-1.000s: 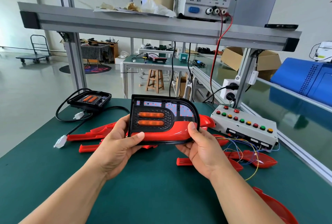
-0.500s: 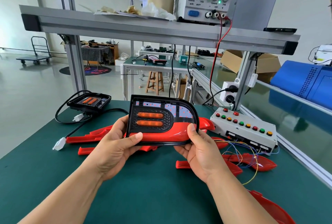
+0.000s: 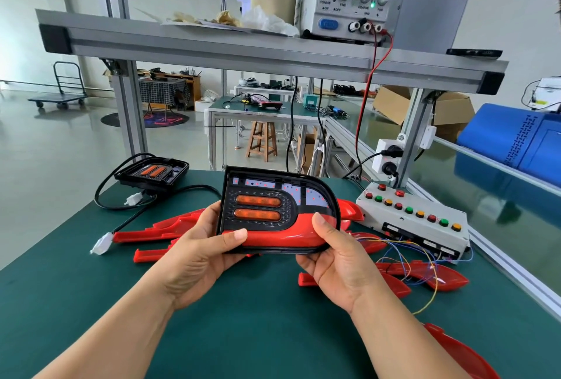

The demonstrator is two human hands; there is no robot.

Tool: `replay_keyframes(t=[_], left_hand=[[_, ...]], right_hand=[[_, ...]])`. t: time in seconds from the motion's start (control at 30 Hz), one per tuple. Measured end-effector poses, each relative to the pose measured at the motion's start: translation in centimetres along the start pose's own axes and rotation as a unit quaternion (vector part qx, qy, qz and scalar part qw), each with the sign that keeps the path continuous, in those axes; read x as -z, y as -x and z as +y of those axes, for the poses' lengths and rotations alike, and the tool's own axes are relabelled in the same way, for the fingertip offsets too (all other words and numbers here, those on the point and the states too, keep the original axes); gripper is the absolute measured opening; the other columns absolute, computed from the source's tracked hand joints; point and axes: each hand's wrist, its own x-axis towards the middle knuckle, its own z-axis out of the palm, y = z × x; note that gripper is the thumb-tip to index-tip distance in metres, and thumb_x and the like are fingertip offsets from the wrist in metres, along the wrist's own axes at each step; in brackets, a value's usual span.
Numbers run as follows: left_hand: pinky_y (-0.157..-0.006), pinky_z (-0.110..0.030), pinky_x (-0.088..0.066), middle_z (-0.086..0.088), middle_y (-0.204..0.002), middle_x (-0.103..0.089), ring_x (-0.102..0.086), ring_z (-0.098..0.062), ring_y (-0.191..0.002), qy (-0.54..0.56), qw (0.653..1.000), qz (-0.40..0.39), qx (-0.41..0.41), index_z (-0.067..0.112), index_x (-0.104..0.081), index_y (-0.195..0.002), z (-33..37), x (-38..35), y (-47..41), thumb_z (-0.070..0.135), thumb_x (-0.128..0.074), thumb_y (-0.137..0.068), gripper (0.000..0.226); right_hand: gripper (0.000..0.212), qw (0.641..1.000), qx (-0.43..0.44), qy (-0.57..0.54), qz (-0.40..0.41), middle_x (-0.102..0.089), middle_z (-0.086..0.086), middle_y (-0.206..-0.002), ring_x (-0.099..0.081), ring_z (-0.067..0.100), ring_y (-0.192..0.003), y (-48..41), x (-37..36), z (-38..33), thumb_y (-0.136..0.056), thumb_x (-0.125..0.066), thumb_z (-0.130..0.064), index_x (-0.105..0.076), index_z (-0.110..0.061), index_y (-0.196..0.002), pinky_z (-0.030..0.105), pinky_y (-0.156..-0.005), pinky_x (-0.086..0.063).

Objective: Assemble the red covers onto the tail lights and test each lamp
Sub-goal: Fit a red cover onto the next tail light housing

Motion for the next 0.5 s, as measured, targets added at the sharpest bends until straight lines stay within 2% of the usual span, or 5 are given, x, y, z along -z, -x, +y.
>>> replay_keyframes(t=[0.07, 0.23, 0.43, 0.5], left_hand=[[-0.087, -0.034, -0.056, -0.014, -0.124, -0.065, -0.064, -0.029, -0.111, -0.027, 1.0, 0.005, -0.002, 0.014, -0.048, -0.132, -0.13, -0.24, 0.06, 0.004, -0.08, -0.066, 0.074], [-0.085, -0.027, -0.056, -0.009, -0.119, -0.068, -0.065, -0.023, -0.112, -0.082, 0.996, 0.029, -0.02, 0.017, -0.049, -0.13, -0.31, -0.32, -0.08, 0.007, -0.073, -0.069, 0.067], [-0.094, -0.039, -0.053, -0.016, -0.125, -0.064, -0.062, -0.03, -0.116, -0.071, 0.997, 0.008, -0.024, 0.012, -0.047, -0.132, -0.22, -0.08, -0.41, 0.004, -0.068, -0.075, 0.062], [-0.095, -0.04, -0.052, -0.016, -0.127, -0.063, -0.061, -0.031, -0.118, -0.068, 0.997, -0.003, -0.019, 0.011, -0.045, -0.134, -0.14, 0.19, -0.35, 0.003, -0.066, -0.077, 0.061]], right_hand=[[0.017, 1.0, 0.003, 0.015, -0.007, -0.074, 0.007, -0.086, -0.069, 0.017, -0.071, -0.01, -0.15, 0.17, -0.069, -0.074, -0.028, -0.079, -0.02, -0.084, 0.026, -0.06, -0.057], [0.016, 1.0, 0.008, 0.03, 0.003, -0.074, 0.006, -0.084, -0.069, 0.015, -0.069, -0.06, -0.5, 0.6, -0.071, -0.072, -0.029, -0.078, -0.02, -0.082, 0.026, -0.059, -0.057], [0.032, 0.998, 0.031, 0.048, -0.002, -0.074, 0.005, -0.085, -0.07, 0.015, -0.071, -0.15, -0.39, 0.44, -0.07, -0.073, -0.031, -0.071, -0.018, -0.099, 0.026, -0.06, -0.057], [0.029, 0.999, 0.02, 0.046, -0.017, -0.074, 0.005, -0.087, -0.07, 0.015, -0.072, -0.2, -0.16, 0.38, -0.07, -0.072, -0.03, -0.071, -0.019, -0.097, 0.027, -0.064, -0.058]])
